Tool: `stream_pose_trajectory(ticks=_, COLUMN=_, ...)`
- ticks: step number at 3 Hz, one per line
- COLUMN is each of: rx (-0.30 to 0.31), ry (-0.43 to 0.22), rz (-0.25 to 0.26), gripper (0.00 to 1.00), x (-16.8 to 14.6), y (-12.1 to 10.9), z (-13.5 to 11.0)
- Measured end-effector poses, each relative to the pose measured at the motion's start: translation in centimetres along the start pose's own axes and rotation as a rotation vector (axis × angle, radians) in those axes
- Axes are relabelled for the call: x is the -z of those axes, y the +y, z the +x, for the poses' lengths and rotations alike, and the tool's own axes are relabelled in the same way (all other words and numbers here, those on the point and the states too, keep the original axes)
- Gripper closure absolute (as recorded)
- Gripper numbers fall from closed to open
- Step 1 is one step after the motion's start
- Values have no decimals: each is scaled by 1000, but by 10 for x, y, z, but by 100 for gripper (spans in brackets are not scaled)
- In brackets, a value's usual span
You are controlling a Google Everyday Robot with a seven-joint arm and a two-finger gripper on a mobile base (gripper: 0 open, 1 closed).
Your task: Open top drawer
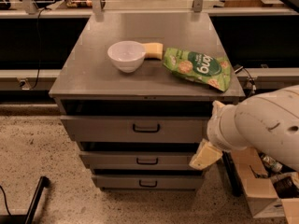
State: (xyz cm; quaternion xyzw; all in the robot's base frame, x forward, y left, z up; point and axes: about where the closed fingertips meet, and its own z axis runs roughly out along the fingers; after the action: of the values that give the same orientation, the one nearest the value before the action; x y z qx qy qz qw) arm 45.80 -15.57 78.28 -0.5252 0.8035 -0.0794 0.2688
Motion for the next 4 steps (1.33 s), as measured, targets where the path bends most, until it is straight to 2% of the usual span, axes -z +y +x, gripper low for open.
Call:
stream_pose_trajectory(ticks=1, rx=2, ry=-4, rz=4, gripper=0, x=0, y=-1, z=-2)
stream_pose_trajectory(ticks=2, rx=44, ry=-14, rz=11, gripper=0, x=-20, y=7, z=-3)
stream_pose_trajectory(ticks=3, rx=89, ry=-66, rz=5, gripper=0, x=-54, y=15, z=5)
stream_pose_trajectory(ticks=4, rx=128, ry=-76, rz=14, gripper=0, x=-56, y=13, z=3)
